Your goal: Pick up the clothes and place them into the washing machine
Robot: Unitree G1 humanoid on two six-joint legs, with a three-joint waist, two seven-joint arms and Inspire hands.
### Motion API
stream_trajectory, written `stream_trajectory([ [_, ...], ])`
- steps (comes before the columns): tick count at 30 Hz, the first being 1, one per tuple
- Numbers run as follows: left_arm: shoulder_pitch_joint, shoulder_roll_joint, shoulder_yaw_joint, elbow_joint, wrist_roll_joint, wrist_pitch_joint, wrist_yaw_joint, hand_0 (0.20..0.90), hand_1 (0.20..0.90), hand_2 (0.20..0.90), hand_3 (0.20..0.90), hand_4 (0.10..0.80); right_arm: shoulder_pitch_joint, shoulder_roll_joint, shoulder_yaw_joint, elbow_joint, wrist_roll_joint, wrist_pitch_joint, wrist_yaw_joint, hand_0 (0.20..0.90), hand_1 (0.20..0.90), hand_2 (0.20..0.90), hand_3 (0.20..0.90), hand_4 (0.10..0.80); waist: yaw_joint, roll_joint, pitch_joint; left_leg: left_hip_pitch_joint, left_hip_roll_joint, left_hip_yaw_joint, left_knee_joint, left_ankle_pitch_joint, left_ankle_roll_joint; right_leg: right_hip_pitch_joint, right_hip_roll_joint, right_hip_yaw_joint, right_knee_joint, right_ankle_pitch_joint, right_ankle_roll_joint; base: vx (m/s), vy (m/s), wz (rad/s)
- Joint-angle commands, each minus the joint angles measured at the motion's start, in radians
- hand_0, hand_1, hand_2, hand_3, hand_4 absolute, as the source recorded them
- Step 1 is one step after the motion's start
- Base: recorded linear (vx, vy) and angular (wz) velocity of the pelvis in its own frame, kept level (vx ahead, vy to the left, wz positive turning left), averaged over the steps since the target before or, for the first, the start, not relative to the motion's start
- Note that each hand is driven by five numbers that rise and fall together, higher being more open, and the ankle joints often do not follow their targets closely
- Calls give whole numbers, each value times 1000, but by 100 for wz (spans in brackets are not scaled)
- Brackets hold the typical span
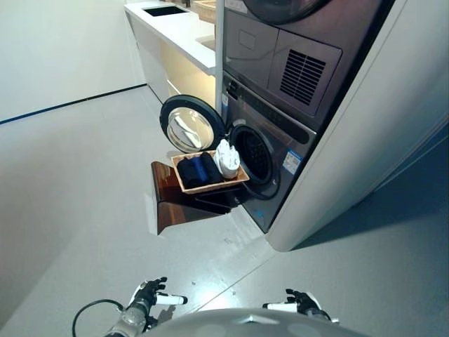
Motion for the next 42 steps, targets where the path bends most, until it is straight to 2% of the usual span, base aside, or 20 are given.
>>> stream_trajectory([
  [1,-75,-23,-12,29,9,-24,-3,900,900,900,900,800,-53,-33,0,20,-3,-24,9,900,900,900,900,800,31,-9,20,-1,1,7,-2,-6,-62,-3,-39,14,2,4,55,0,0,0],
  [7,-69,-30,14,46,-29,-15,-3,900,900,900,900,800,-52,-32,-2,25,-2,-22,11,900,900,900,900,800,32,-10,18,2,1,7,-2,-8,-63,-1,-37,16,0,3,54,0,0,0],
  [8,-64,-36,36,44,-88,-10,-23,900,900,900,900,800,-49,-32,-4,26,1,-22,13,900,900,900,900,800,33,-10,18,3,1,7,-2,-8,-62,0,-37,14,-1,3,54,34,-16,-1],
  [13,-61,-39,46,60,-62,-12,1,900,900,900,900,800,-45,-25,-6,32,1,-22,12,900,900,900,900,800,34,-12,16,2,2,5,-2,-10,-62,1,-37,13,-1,1,54,6,-2,0],
  [21,-73,-38,11,74,0,0,23,900,900,900,900,800,-53,-30,-8,39,-9,-12,5,900,900,900,900,800,31,-12,18,-2,-3,14,-2,-18,-56,-8,-41,19,4,-2,59,21,11,0],
  [27,-87,-28,12,64,-6,-2,38,900,900,900,900,800,-69,-31,-3,36,-9,-12,4,900,900,900,900,800,35,-13,22,-15,-7,21,-2,-16,-51,-24,-45,24,18,-1,61,13,12,0],
  [31,-83,-39,66,87,-74,11,41,900,900,900,900,800,-69,-27,-9,39,-5,-14,2,900,900,900,900,800,44,-16,18,-10,-15,21,-2,-24,-44,-16,-52,19,20,-10,65,76,42,-2],
  [35,-87,-41,64,96,-66,16,44,900,900,900,900,800,-73,-28,-10,43,-5,-11,3,900,900,900,900,800,44,-15,18,-12,-17,24,-1,-24,-42,-22,-54,19,31,-13,66,22,24,0],
  [40,-96,-20,51,79,-40,8,49,900,900,900,900,800,-86,-41,-32,38,5,-13,2,900,900,900,900,800,49,-12,34,-32,-25,35,19,-41,-22,-85,-59,20,156,-39,82,45,74,-7],
  [42,-105,-11,48,73,-31,5,46,900,900,900,900,800,-86,-46,-107,51,104,-26,8,900,900,900,900,800,37,-1,54,-20,-30,27,33,-57,-8,-140,-60,3,307,-35,96,77,113,-7],
])
